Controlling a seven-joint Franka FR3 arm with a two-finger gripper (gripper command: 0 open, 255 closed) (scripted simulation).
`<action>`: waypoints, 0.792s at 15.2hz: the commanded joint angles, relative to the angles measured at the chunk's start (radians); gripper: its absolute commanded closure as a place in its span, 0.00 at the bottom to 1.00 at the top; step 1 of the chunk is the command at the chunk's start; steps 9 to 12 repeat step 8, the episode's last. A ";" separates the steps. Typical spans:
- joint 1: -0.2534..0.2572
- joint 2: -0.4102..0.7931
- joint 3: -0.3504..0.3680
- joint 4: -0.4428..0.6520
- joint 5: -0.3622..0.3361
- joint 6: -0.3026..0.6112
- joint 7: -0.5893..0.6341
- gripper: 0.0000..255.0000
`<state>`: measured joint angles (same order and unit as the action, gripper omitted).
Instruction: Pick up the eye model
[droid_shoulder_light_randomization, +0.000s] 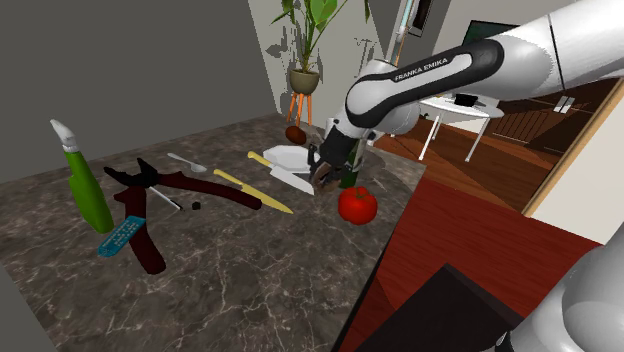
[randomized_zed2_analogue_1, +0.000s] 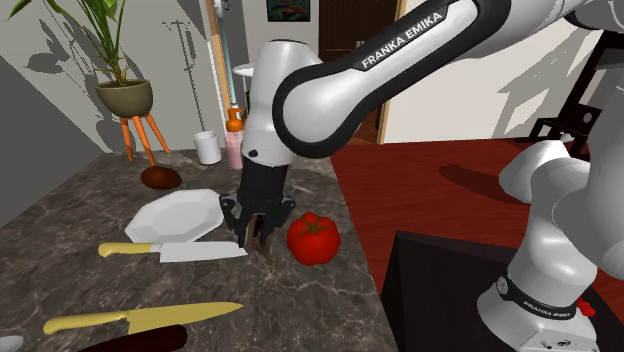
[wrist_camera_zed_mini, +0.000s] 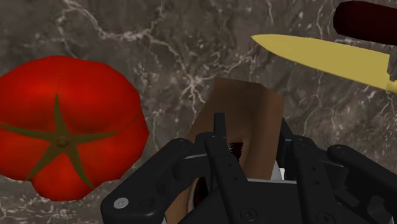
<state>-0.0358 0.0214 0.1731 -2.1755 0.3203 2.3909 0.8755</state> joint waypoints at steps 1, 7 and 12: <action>-0.001 -0.014 -0.001 0.013 -0.005 -0.026 0.008 1.00; -0.004 -0.044 -0.004 0.050 -0.016 -0.092 0.026 1.00; -0.004 -0.044 -0.004 0.050 -0.016 -0.092 0.026 1.00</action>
